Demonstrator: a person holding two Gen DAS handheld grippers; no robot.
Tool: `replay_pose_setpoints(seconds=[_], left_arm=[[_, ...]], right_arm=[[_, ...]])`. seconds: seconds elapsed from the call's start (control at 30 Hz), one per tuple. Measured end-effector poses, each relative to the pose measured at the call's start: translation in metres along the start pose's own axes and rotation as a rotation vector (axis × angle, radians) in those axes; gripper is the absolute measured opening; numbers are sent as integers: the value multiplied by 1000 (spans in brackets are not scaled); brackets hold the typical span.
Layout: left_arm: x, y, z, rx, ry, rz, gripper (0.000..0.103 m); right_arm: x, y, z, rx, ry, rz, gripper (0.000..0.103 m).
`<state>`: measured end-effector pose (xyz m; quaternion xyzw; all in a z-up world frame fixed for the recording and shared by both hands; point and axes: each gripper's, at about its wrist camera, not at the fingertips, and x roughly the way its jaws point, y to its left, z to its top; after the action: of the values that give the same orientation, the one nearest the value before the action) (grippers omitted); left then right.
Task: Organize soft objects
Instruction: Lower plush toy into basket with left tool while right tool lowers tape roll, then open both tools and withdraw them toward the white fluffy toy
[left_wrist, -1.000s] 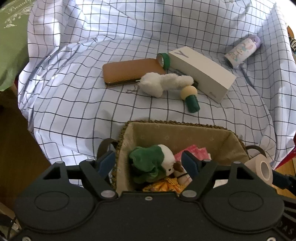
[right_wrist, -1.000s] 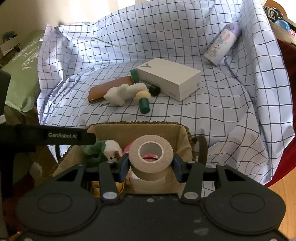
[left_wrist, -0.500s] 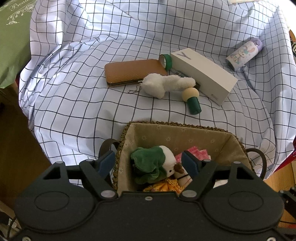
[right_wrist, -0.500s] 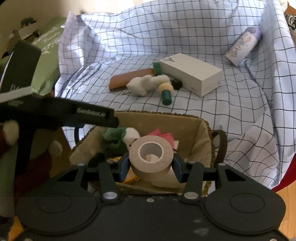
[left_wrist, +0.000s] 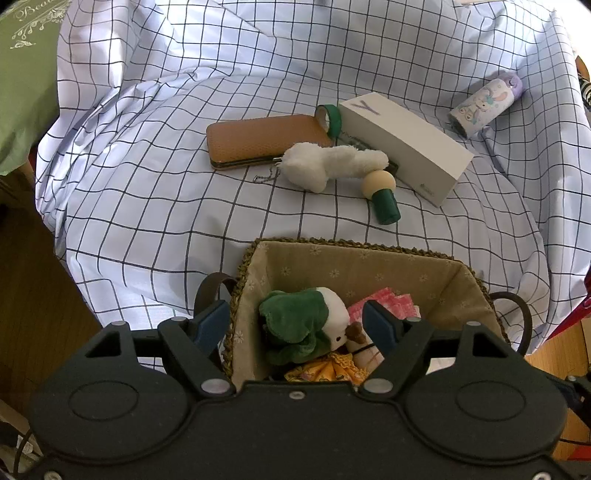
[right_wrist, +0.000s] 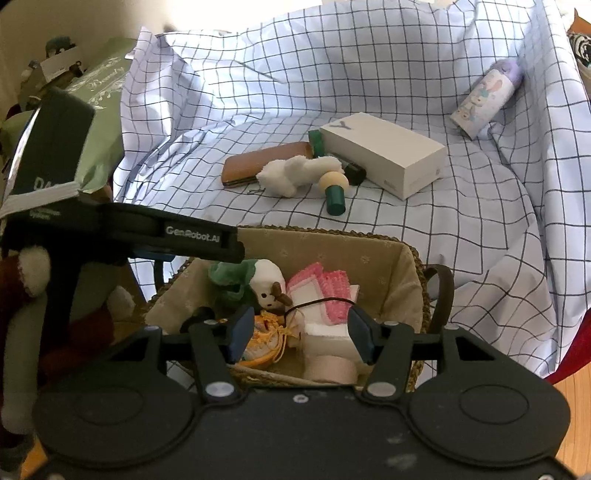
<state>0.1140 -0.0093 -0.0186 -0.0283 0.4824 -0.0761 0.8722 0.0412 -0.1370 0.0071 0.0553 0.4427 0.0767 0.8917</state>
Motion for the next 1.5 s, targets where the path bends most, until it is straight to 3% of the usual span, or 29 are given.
replay_pose_setpoints(seconds=[0.47, 0.83, 1.23, 1.5], left_arm=[[4, -1, 2, 4, 12, -2, 75], [15, -1, 14, 11, 23, -2, 75], [38, -3, 68, 4, -22, -30, 77], [69, -8, 101, 12, -27, 11, 77]], right_arm=[[16, -14, 9, 66, 11, -56, 58], [42, -34, 45, 123, -27, -125, 60], [67, -39, 63, 129, -19, -132, 60], [82, -45, 71, 147, -6, -109, 60]])
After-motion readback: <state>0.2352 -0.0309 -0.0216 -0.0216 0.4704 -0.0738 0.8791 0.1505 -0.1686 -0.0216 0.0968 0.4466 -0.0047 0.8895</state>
